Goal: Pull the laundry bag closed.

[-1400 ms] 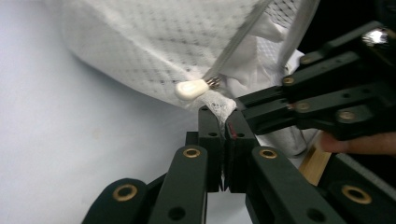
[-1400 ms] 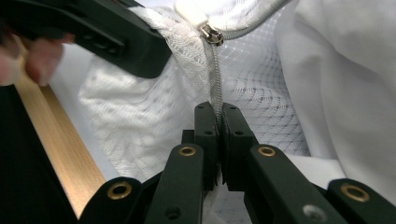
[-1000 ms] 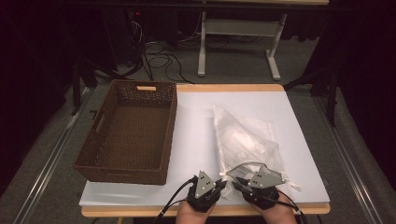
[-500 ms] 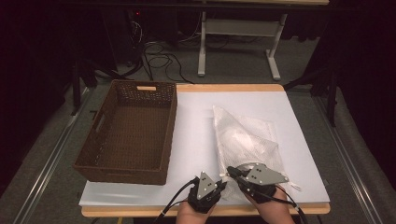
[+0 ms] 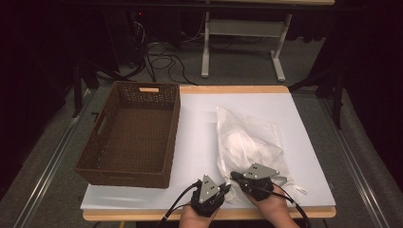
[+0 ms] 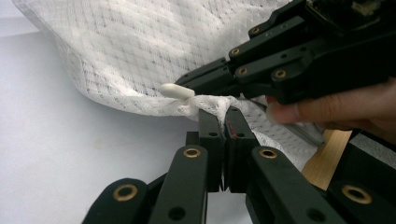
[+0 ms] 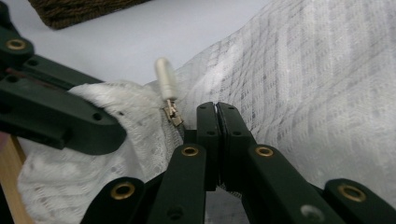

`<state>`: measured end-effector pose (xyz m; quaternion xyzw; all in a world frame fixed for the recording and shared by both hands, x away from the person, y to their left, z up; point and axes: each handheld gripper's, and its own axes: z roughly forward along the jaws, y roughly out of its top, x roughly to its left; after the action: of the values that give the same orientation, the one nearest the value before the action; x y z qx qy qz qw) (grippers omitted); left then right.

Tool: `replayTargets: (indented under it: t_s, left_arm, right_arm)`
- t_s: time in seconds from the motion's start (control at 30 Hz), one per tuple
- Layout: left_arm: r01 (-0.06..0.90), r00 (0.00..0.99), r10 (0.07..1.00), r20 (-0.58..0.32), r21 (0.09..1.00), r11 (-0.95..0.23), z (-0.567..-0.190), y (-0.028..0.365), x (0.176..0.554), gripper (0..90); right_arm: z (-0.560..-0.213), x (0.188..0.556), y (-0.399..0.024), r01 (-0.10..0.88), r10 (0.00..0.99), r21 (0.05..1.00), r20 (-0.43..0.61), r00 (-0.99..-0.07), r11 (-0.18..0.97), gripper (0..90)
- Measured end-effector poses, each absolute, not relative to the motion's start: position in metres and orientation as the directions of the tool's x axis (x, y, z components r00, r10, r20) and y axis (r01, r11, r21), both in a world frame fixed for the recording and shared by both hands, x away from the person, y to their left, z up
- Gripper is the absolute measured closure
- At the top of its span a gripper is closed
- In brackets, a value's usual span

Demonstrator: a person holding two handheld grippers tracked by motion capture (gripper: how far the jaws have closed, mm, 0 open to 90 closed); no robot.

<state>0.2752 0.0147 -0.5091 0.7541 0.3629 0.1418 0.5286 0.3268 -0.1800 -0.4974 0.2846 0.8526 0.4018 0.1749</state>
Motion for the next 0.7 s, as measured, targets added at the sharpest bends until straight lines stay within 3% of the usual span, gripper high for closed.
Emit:
replayTargets:
  t_s: [0.2, 0.47, 0.7]
  left_arm:
    - [0.393, 0.699, 0.697, -0.161, 0.9, -0.186, -0.51, 0.014, 0.274, 87.5]
    - [0.387, 0.713, 0.685, -0.147, 0.898, -0.21, -0.513, 0.009, 0.273, 87.0]
    - [0.382, 0.731, 0.669, -0.135, 0.893, -0.237, -0.515, 0.003, 0.272, 86.8]
  right_arm:
    - [-0.483, 0.322, -0.186, 0.322, 0.63, 0.816, -0.065, -0.774, 0.48, 87.3]
    - [-0.467, 0.308, -0.173, 0.262, 0.587, 0.851, -0.065, -0.807, 0.455, 74.3]
    - [-0.475, 0.317, -0.17, 0.293, 0.58, 0.831, -0.043, -0.813, 0.472, 75.6]
